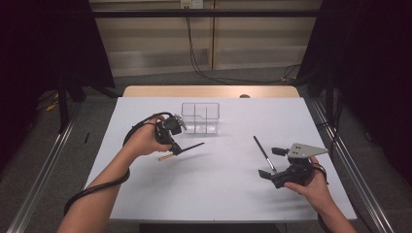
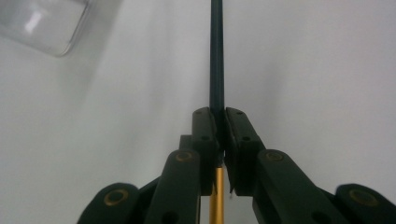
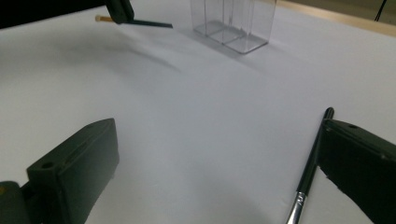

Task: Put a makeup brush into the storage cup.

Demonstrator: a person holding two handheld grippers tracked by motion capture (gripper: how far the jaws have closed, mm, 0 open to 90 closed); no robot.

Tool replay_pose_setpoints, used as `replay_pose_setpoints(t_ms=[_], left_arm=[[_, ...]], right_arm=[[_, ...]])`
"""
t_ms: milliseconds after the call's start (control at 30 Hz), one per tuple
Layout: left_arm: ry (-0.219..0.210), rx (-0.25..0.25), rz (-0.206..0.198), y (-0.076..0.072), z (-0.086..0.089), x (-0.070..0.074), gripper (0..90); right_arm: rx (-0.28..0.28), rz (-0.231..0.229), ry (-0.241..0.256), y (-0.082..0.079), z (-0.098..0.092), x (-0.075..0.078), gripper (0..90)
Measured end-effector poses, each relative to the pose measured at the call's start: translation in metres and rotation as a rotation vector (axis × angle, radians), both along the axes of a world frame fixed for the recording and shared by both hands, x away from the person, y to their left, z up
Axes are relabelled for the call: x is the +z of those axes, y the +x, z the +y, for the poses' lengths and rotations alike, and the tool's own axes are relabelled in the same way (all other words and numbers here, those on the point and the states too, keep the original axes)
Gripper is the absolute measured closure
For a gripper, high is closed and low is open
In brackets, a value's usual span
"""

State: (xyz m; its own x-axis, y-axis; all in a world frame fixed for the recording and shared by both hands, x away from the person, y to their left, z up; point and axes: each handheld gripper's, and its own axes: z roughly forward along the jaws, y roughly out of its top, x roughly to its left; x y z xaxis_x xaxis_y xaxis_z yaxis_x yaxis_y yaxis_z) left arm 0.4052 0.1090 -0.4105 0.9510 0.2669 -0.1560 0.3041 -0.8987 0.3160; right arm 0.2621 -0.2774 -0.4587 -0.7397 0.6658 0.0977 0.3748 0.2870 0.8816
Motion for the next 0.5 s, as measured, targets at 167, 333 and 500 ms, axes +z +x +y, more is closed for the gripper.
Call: replay_pose_setpoints(t_ms=[167, 333, 500], left_arm=[[0.005, -0.039, 0.002, -0.005, -0.013, 0.001, 83.4], [0.0, -0.064, 0.006, -0.008, -0.022, 0.001, 83.3], [-0.003, -0.09, -0.005, -0.013, -0.032, 0.003, 83.3]], right_arm=[[0.039, 0.059, -0.058, 0.011, 0.011, 0.0, 0.0], [0.079, 0.109, -0.134, 0.023, 0.026, 0.005, 0.0], [0.115, 0.14, -0.204, 0.034, 0.04, 0.01, 0.0]])
